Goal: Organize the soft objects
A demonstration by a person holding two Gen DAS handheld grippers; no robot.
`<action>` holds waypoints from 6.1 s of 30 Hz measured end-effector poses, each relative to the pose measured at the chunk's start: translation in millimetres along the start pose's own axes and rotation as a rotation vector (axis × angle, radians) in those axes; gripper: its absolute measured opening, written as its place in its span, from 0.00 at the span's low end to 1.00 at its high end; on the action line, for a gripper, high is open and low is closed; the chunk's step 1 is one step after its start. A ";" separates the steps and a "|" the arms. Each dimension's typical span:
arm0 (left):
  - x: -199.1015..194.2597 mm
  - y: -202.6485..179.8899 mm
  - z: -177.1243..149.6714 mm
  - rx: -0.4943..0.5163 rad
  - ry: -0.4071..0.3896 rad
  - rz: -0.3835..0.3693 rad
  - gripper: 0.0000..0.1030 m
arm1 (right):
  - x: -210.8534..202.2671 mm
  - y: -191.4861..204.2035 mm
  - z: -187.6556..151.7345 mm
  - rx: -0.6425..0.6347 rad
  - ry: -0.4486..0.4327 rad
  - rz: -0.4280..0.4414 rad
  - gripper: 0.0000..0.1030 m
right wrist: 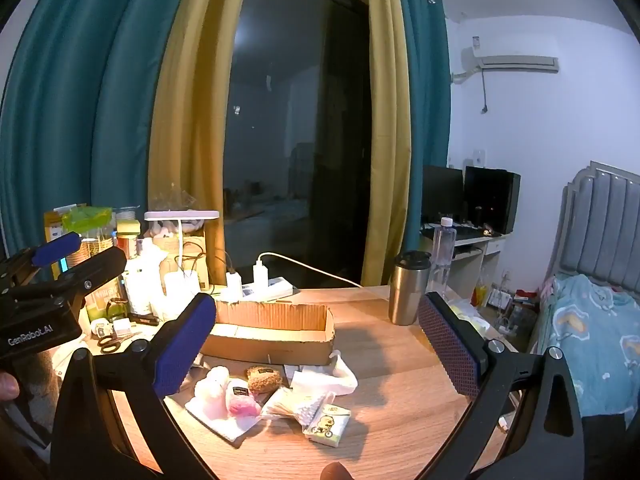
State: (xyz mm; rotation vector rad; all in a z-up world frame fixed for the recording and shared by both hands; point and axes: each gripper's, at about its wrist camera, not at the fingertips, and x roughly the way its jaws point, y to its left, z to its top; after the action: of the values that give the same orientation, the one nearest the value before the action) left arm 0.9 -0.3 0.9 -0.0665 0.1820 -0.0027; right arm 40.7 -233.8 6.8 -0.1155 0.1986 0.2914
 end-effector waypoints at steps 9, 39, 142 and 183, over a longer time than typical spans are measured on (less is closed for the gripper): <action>0.3 -0.8 -4.2 0.007 0.005 -0.003 0.92 | -0.1 -2.6 -0.3 0.003 0.002 -0.001 1.00; 2.3 3.1 -7.7 0.000 0.016 -0.011 0.92 | -1.1 -3.6 -4.7 0.000 0.005 0.002 1.00; 188.4 -63.7 -191.6 0.324 0.597 -0.054 0.35 | 167.6 -56.2 -183.3 0.013 0.592 0.178 0.57; 153.5 5.1 -156.4 -0.054 0.500 -0.224 0.04 | 146.1 -42.4 -117.2 -0.043 0.458 0.101 0.52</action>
State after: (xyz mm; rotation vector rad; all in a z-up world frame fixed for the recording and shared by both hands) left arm 123.6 -6.8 -180.6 -0.1398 0.6739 -0.2392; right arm 169.5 -250.8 -134.6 -0.2152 0.6537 0.3671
